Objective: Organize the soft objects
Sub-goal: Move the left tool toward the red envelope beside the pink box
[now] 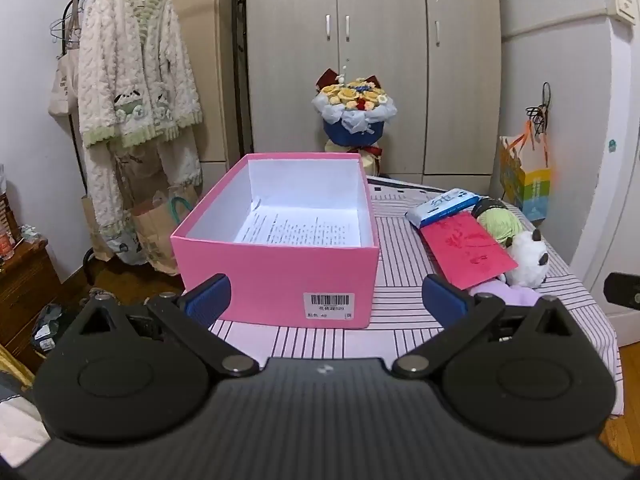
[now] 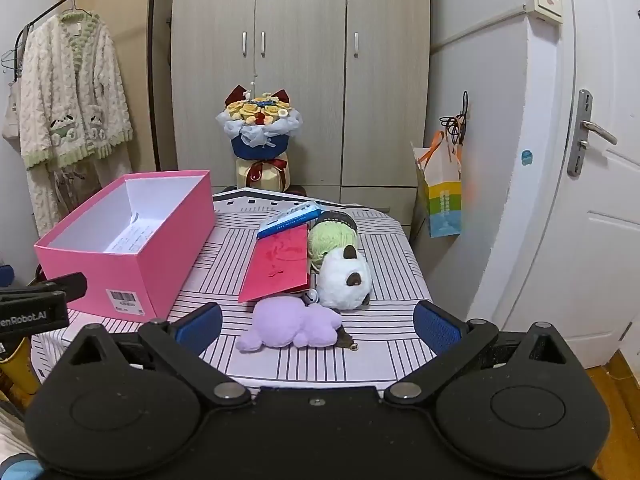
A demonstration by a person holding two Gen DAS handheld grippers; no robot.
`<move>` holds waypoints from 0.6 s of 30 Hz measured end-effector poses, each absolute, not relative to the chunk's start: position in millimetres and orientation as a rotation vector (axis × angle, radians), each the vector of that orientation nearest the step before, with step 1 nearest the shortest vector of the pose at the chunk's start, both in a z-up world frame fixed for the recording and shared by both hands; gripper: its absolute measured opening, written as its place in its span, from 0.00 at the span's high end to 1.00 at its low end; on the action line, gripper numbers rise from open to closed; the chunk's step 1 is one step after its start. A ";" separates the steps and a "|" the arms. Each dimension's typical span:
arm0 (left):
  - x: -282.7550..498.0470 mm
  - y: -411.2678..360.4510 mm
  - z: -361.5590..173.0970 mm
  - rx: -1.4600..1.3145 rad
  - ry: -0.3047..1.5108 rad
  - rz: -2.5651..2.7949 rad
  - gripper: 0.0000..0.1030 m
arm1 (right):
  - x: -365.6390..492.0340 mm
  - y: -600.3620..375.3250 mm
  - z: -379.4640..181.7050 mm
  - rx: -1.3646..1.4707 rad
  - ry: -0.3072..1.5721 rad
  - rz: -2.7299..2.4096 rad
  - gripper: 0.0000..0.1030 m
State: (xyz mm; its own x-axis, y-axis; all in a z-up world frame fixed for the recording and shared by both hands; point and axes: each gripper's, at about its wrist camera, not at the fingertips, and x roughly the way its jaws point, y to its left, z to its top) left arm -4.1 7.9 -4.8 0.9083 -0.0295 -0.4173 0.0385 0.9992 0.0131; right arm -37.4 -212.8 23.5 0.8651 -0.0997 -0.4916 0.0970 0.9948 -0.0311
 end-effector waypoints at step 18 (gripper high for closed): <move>-5.6 17.4 -12.3 -0.063 0.390 -0.048 0.00 | -34.2 -210.2 19.5 -0.025 0.531 -0.107 0.00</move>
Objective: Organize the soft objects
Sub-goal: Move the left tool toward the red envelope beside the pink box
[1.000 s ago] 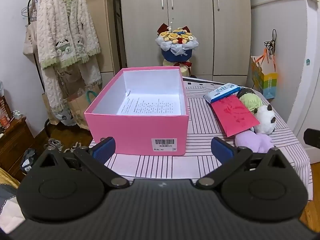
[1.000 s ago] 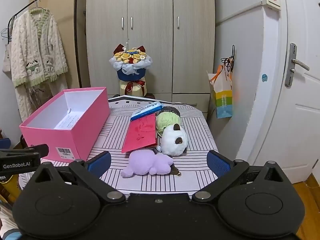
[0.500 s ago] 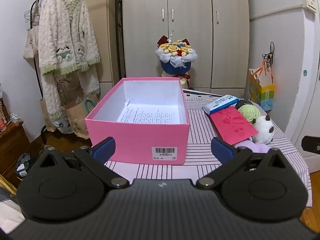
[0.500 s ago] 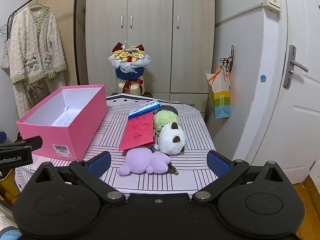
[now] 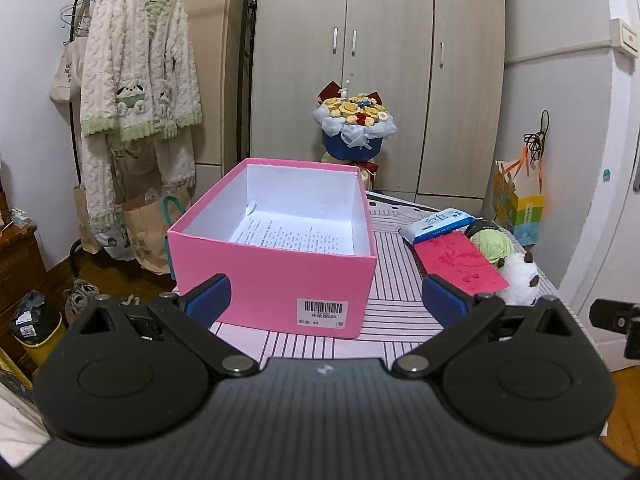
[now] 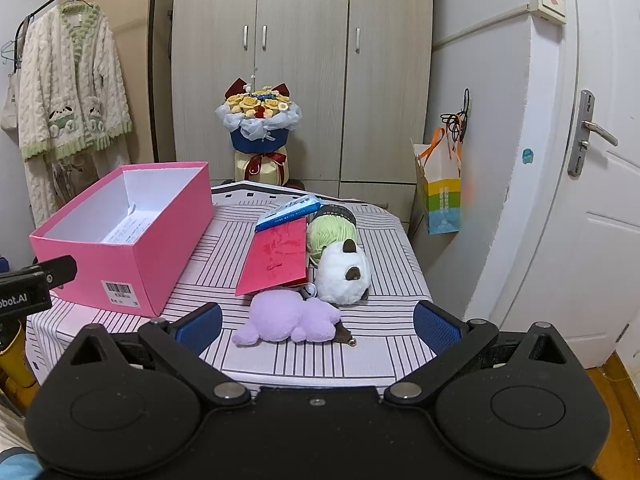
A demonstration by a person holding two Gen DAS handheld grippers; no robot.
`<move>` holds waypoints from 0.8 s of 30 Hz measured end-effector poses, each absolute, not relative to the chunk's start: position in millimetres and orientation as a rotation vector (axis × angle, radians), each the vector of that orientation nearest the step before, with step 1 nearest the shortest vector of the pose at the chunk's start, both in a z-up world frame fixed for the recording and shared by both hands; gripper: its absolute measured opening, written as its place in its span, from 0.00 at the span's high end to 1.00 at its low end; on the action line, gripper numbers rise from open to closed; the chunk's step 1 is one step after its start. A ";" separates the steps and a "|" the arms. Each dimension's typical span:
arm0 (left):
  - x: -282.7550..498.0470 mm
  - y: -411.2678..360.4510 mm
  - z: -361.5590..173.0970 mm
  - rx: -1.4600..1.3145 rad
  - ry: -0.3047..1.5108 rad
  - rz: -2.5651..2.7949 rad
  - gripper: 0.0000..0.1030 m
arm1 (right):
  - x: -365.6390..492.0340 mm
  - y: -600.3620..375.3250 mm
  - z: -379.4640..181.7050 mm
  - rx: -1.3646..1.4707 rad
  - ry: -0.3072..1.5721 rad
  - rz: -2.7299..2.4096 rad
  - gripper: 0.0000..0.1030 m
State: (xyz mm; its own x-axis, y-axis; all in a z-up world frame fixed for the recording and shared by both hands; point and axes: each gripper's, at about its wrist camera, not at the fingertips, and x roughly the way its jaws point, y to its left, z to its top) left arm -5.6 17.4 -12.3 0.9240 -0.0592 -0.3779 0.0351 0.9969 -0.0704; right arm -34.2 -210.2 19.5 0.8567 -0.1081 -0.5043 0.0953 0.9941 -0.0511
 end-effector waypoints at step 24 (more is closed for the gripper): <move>-4.5 11.7 -14.7 -0.015 0.407 -0.085 0.00 | -32.0 -208.8 14.7 -0.045 0.533 -0.123 0.00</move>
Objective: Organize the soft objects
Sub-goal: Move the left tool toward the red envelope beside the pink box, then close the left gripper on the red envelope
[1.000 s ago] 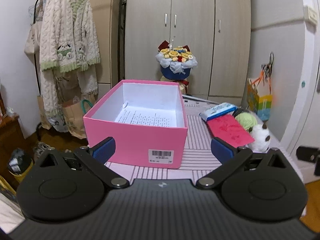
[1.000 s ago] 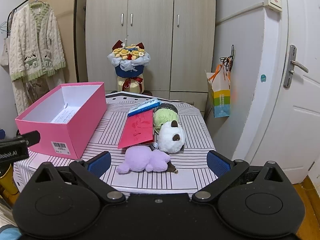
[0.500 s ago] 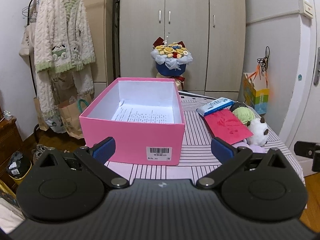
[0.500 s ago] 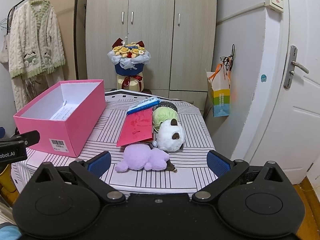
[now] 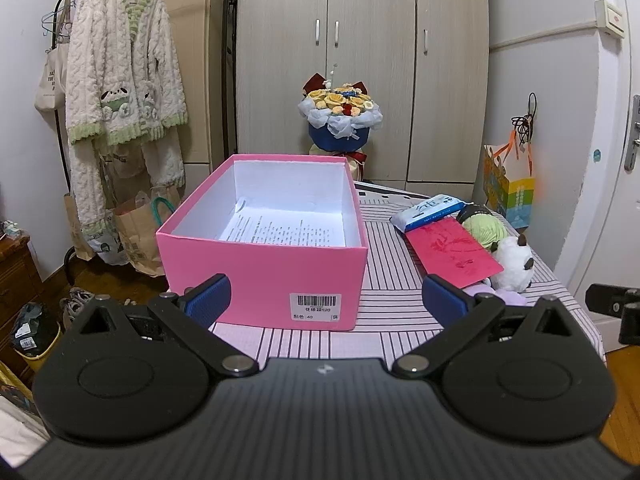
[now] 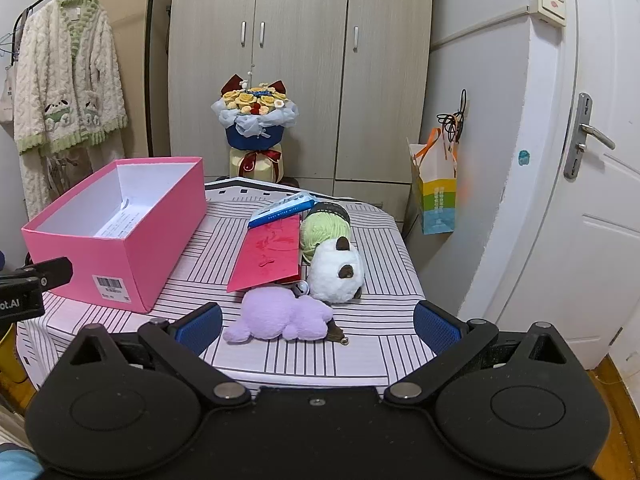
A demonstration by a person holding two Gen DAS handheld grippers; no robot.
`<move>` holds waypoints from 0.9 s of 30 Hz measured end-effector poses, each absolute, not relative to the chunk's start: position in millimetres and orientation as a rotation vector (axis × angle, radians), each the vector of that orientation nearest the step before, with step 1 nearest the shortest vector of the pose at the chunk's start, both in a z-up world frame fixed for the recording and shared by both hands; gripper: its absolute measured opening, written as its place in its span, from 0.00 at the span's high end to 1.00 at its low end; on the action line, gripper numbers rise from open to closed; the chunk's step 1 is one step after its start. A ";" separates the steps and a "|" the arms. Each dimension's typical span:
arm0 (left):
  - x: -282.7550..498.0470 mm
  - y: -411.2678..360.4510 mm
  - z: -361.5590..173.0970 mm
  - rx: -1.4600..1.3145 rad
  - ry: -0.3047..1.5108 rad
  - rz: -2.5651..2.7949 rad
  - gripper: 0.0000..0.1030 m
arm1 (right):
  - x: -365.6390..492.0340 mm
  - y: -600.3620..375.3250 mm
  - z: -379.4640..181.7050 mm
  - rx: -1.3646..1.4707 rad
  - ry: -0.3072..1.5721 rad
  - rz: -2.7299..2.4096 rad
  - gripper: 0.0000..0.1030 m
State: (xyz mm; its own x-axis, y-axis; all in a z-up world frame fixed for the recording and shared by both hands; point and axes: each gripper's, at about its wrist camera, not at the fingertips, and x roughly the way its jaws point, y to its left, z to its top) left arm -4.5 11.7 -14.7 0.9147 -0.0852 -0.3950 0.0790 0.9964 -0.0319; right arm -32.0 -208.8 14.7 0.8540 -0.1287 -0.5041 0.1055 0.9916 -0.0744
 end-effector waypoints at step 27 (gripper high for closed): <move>14.2 -7.7 -24.7 -0.097 0.376 -0.275 0.03 | -3.6 -245.6 -4.8 0.008 0.350 0.101 0.00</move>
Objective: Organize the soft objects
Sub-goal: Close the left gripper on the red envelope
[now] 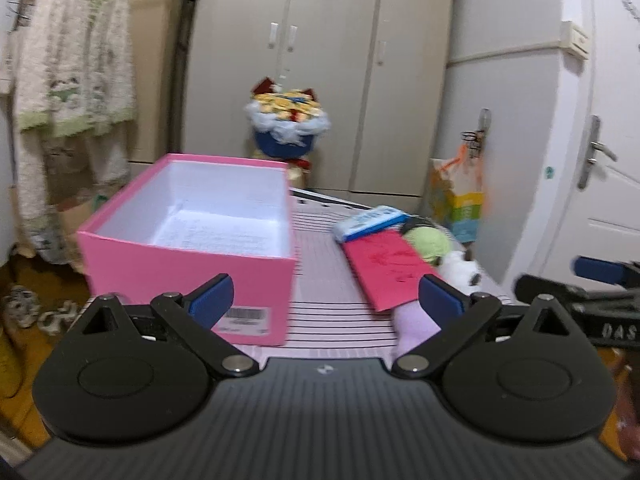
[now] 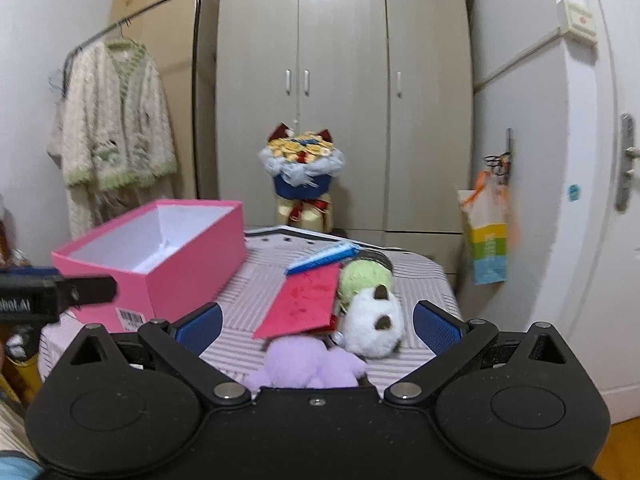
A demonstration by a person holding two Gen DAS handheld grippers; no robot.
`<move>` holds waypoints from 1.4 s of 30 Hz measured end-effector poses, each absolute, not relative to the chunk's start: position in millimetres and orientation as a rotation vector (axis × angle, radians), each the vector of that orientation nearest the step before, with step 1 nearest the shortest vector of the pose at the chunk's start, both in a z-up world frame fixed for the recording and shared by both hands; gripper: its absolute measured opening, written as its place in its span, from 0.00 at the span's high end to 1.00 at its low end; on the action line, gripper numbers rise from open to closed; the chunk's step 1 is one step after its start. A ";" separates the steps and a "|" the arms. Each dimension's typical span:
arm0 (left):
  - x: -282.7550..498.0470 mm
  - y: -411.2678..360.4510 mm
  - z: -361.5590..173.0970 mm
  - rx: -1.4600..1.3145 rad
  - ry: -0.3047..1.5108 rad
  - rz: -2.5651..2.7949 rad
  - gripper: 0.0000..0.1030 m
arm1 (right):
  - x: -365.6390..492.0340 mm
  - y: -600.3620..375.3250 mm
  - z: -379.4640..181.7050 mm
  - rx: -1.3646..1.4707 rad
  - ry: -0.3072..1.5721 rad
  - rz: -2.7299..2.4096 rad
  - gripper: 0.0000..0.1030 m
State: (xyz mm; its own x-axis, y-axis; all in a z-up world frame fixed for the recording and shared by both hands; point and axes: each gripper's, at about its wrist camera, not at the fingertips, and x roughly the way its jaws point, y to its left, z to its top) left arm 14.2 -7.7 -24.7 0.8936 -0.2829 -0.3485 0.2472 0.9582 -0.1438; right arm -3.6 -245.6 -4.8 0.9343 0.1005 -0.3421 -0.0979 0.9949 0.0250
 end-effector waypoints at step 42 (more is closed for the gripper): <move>214.7 -98.8 -96.9 -0.319 0.802 -0.407 0.54 | 152.9 -273.2 -88.7 0.199 0.665 0.338 0.45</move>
State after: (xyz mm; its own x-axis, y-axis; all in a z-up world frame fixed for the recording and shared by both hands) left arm 214.7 -98.8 -96.9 0.6255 -0.4663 -0.6256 0.2291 0.8762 -0.4240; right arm 152.9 -273.2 -88.7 0.7352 0.3681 -0.5692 -0.2421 0.9269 0.2868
